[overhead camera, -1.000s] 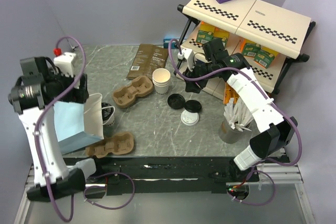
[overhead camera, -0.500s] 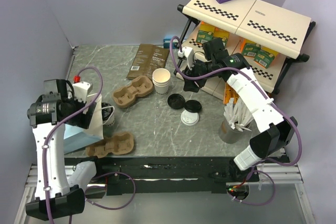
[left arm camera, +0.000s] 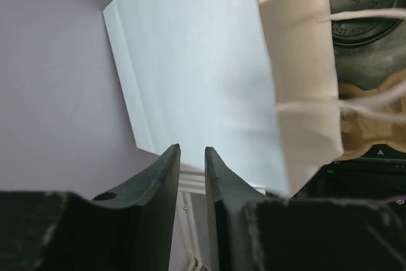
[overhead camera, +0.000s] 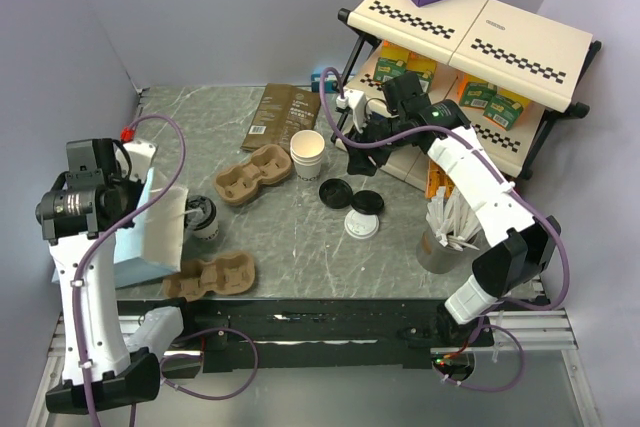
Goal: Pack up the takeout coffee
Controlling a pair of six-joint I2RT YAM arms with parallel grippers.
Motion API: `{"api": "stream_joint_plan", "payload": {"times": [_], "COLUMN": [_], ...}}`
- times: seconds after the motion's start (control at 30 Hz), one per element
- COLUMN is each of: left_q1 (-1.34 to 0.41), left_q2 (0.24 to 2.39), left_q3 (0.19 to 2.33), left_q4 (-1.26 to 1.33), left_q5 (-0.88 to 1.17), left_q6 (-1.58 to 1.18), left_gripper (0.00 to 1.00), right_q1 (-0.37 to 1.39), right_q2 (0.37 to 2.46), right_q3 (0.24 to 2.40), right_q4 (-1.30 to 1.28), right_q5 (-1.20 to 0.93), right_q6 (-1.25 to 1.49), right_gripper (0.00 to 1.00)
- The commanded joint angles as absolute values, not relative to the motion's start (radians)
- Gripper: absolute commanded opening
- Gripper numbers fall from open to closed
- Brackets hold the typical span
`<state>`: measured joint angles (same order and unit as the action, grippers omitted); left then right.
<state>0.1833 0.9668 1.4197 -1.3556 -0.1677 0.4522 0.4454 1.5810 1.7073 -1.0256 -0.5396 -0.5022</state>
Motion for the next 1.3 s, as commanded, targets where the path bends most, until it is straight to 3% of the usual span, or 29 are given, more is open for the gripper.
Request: {"api": "stream_joint_plan", "payload": {"times": [0.0,0.07,0.1,0.13,0.17,0.27,0.53,0.57,0.63,0.73,0.83,0.93,1.03,1.17,1.27], "left_q1": [0.181,0.183,0.181,0.181,0.181,0.178,0.167,0.16,0.153,0.153,0.15,0.15,0.152,0.152,0.152], "left_q2": [0.98,0.985,0.985,0.985,0.967,0.922,0.925,0.931,0.94,0.934,0.928,0.934,0.942,0.946,0.954], "left_q3": [1.447,1.448,1.459,1.468,1.479,1.407,1.26,1.237,1.218,1.22,1.216,1.244,1.281,1.302,1.313], "left_q4": [-1.374,-1.374,-1.377,-1.378,-1.378,-1.379,-1.373,-1.373,-1.37,-1.364,-1.356,-1.353,-1.356,-1.362,-1.362], "left_q5": [-0.224,-0.21,-0.181,-0.143,-0.077,-0.029,-0.098,-0.098,-0.101,-0.171,-0.254,-0.314,-0.342,-0.371,-0.383], "left_q6": [0.457,0.443,0.436,0.424,0.426,0.486,0.451,0.446,0.436,0.455,0.485,0.489,0.494,0.506,0.511], "left_gripper": [0.28,0.34,0.5,0.58,0.72,0.87,0.88,0.96,1.0,0.98,0.87,0.62,0.47,0.4,0.28], "right_q1": [0.451,0.451,0.449,0.451,0.448,0.449,0.449,0.448,0.451,0.449,0.451,0.448,0.451,0.449,0.449], "right_q2": [1.595,1.6,1.601,1.601,1.605,1.608,1.588,1.588,1.591,1.595,1.606,1.614,1.62,1.628,1.632], "right_q3": [1.747,1.753,1.758,1.759,1.761,1.764,1.715,1.712,1.709,1.71,1.721,1.73,1.736,1.741,1.741], "right_q4": [-1.0,-0.999,-0.999,-0.999,-0.997,-0.999,-0.985,-0.982,-0.982,-0.979,-0.979,-0.977,-0.979,-0.974,-0.971], "right_q5": [-0.56,-0.561,-0.561,-0.561,-0.563,-0.569,-0.568,-0.569,-0.574,-0.578,-0.578,-0.587,-0.594,-0.598,-0.603], "right_q6": [-0.482,-0.482,-0.485,-0.485,-0.485,-0.485,-0.48,-0.477,-0.471,-0.469,-0.468,-0.462,-0.459,-0.454,-0.446], "right_gripper": [0.58,0.58,0.58,0.58,0.58,0.58,0.59,0.59,0.59,0.59,0.59,0.59,0.59,0.59,0.59]}}
